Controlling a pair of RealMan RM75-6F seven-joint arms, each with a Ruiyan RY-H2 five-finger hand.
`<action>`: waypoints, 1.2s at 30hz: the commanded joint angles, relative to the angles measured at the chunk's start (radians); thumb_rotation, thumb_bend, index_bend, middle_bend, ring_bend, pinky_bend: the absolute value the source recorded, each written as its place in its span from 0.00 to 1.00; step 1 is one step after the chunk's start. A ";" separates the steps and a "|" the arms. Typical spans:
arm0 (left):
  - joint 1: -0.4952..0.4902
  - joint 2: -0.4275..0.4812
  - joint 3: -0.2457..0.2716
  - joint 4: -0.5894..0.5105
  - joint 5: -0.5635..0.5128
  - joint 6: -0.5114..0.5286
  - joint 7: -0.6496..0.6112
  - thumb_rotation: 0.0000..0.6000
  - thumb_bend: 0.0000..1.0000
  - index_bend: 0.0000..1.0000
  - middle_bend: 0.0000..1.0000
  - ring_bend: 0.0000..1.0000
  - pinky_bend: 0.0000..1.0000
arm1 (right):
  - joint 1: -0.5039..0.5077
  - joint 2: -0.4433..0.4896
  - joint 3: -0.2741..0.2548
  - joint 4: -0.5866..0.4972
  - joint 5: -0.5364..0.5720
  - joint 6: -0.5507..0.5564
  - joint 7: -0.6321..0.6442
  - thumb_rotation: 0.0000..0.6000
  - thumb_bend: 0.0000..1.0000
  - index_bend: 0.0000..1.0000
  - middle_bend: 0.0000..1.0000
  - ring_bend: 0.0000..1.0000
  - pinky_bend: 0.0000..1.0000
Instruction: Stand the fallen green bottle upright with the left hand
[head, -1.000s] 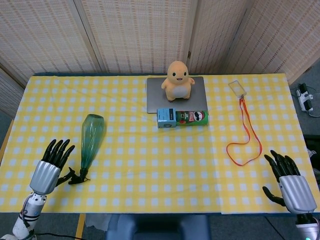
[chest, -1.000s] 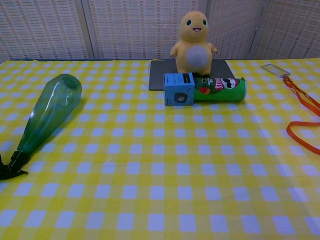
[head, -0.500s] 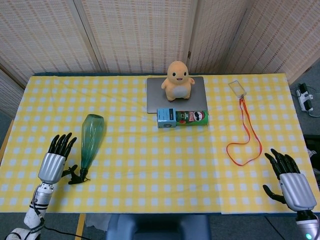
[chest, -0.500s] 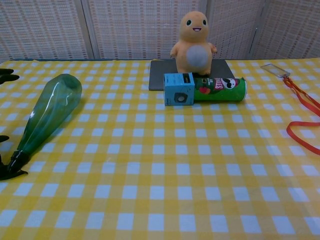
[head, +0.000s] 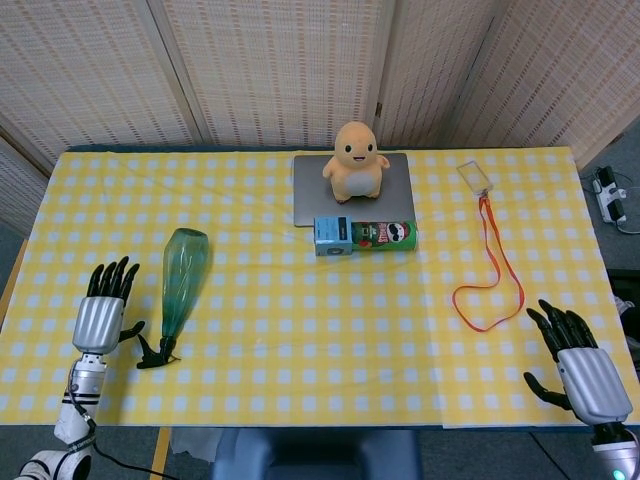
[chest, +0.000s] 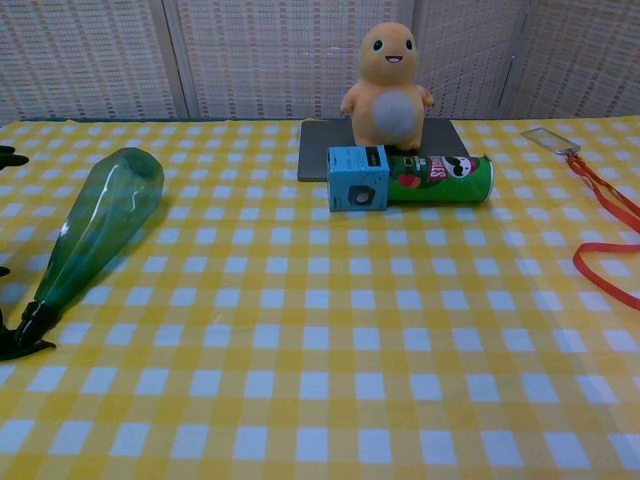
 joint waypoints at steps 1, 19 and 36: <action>-0.005 0.006 -0.010 -0.023 -0.029 -0.030 0.032 1.00 0.10 0.00 0.02 0.04 0.01 | 0.002 0.000 0.000 0.001 0.002 -0.004 0.001 1.00 0.32 0.00 0.00 0.00 0.00; -0.037 -0.012 0.024 -0.102 -0.035 -0.092 0.088 1.00 0.10 0.00 0.01 0.04 0.01 | -0.005 0.009 -0.007 -0.003 -0.021 0.022 0.019 1.00 0.32 0.00 0.00 0.00 0.00; -0.089 -0.099 -0.001 -0.174 -0.023 -0.067 0.088 1.00 0.10 0.00 0.00 0.02 0.01 | -0.038 0.029 -0.023 0.000 -0.054 0.080 0.048 1.00 0.32 0.00 0.00 0.00 0.00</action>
